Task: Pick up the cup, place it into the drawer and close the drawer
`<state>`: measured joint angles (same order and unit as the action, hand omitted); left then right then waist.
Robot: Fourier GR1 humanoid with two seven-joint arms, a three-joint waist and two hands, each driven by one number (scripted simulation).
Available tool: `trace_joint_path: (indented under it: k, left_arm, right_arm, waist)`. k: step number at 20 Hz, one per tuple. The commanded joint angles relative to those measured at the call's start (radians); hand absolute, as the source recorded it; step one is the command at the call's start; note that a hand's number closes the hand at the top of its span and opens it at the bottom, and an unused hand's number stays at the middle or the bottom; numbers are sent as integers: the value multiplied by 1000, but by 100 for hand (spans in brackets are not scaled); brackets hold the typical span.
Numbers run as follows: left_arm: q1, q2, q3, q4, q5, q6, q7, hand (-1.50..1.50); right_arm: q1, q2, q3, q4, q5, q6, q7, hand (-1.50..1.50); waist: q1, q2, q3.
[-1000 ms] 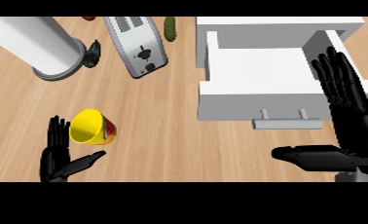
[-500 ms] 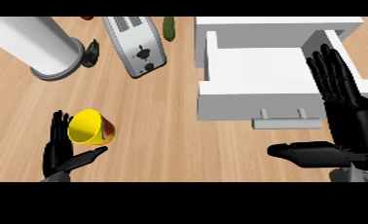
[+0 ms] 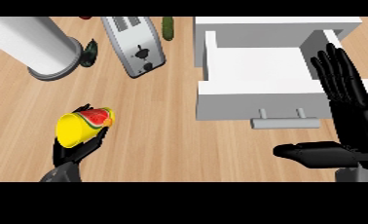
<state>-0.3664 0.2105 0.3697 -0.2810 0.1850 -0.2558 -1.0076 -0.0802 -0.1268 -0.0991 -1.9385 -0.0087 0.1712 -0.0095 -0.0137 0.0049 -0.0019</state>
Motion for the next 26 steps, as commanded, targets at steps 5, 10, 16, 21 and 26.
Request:
trace_joint_path:
  k: [5,10,16,21,26]
  left_arm:
    - [11,-40,-12,-31,29,-220,-76,150]
    - [-66,10,-2,-30,45,-263,-41,150]
    - [-86,-17,-6,-55,33,-162,-106,150]
    - [-141,-13,-16,-109,39,-178,-78,150]
    - [-109,-68,-97,-261,9,-181,-50,150]
  right_arm:
    - [19,-43,-46,31,-35,48,-34,-150]
    - [-65,-5,-2,71,27,-9,-18,-150]
    - [-59,-14,-3,-13,16,-17,61,-150]
    - [49,15,13,-28,8,6,-17,-150]
    - [12,-48,-66,-16,-57,37,38,-150]
  waist:
    - [2,-2,0]
    - [-1,6,-2]
    - [-7,1,-2]
    - [-12,-2,0]
    - [13,-9,2]
